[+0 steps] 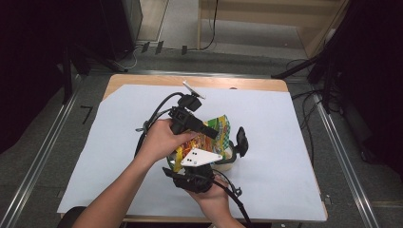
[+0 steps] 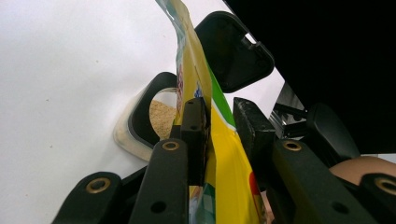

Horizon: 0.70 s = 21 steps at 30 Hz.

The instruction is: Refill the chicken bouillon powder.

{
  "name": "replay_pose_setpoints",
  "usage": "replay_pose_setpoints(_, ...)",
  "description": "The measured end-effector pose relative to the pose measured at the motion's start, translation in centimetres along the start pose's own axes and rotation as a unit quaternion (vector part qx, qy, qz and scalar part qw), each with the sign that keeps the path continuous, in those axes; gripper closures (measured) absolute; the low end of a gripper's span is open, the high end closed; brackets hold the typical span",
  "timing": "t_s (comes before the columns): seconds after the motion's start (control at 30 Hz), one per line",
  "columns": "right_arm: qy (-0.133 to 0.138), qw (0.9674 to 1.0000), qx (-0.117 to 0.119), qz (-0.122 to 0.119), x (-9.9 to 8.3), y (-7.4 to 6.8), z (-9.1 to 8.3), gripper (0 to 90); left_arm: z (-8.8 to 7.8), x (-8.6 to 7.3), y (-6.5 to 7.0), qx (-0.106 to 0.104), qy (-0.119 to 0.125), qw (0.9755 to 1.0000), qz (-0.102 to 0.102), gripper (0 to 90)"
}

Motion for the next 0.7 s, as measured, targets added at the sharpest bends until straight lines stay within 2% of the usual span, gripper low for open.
replay_pose_setpoints(0.17,0.002,1.0000,0.000,0.001,0.04,-0.06,-0.11,67.6,-0.03,-0.02,0.39,0.002,-0.001,1.0000,0.005,74.8)
replay_pose_setpoints(0.3,0.008,1.0000,0.003,0.002,0.06,-0.17,-0.13,67.8,0.01,-0.05,0.76,0.012,-0.004,0.9999,0.011,74.8)
replay_pose_setpoints(0.7,0.001,1.0000,0.008,0.004,0.35,-0.20,-0.22,67.4,-0.40,0.09,0.20,0.005,0.003,1.0000,0.000,75.7)
Point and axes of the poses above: each handheld gripper's, and its own axes: z roughly forward along the jaws, x roughly out of its top, y roughly to its right, the point moved 3 cm from there along z, roughly forward along the jaws, and after that the axes turned 12 degrees about -x, right-handed, at the moved point
